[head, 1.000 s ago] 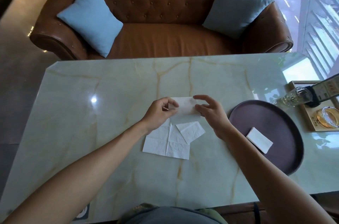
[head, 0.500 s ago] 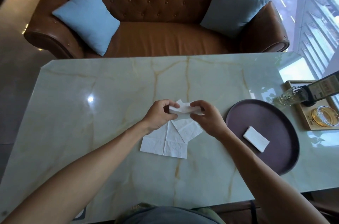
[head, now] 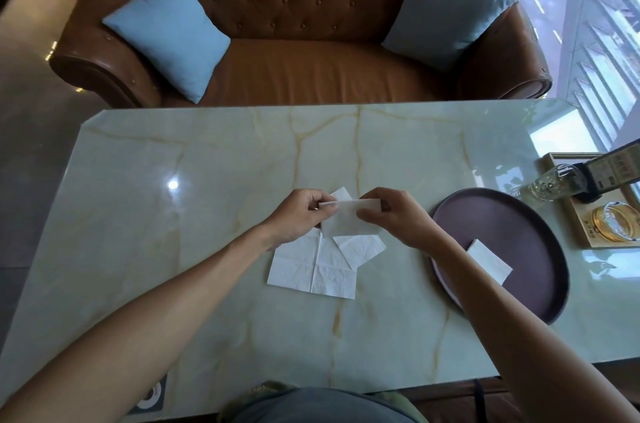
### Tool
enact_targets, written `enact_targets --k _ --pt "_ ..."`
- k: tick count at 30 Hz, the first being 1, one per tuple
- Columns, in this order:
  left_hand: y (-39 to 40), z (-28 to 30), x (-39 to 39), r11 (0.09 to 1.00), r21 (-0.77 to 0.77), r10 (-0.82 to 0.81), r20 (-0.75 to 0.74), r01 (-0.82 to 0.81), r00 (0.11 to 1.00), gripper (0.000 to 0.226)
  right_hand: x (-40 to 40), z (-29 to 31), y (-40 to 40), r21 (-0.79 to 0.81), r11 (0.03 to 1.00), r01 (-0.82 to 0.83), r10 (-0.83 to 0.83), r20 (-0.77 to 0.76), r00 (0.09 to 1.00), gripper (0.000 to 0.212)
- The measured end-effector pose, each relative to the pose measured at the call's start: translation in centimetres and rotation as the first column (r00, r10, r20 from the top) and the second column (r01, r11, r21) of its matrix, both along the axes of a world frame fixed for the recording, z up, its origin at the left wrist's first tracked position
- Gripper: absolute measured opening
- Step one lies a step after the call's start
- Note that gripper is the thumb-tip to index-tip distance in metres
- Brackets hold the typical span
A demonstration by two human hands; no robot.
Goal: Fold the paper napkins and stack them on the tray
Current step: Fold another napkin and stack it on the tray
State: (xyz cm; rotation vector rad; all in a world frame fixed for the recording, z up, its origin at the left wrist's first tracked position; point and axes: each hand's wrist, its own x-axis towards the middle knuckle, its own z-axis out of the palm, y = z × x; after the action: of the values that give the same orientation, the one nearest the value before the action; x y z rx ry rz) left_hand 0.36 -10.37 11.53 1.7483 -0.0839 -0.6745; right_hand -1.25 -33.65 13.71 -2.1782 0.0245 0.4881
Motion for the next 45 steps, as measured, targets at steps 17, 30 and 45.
enact_targets --k 17,30,45 --pt "-1.5 1.6 0.4 0.992 0.11 -0.071 0.118 0.058 0.99 0.014 1.1 1.4 0.6 -0.203 0.971 -0.126 0.133 0.019 0.991 0.016" --pt "-6.0 0.9 0.7 0.994 -0.013 -0.111 -0.004 0.111 0.994 0.02 -3.9 -1.0 -8.7 0.279 0.892 0.356 -0.298 -0.231 0.926 0.036" --pt "-19.8 -6.0 -1.2 0.999 -0.015 0.03 -0.32 -0.037 0.947 0.02 -9.9 -7.4 -15.3 0.48 0.493 0.725 -0.529 -0.496 0.688 0.019"
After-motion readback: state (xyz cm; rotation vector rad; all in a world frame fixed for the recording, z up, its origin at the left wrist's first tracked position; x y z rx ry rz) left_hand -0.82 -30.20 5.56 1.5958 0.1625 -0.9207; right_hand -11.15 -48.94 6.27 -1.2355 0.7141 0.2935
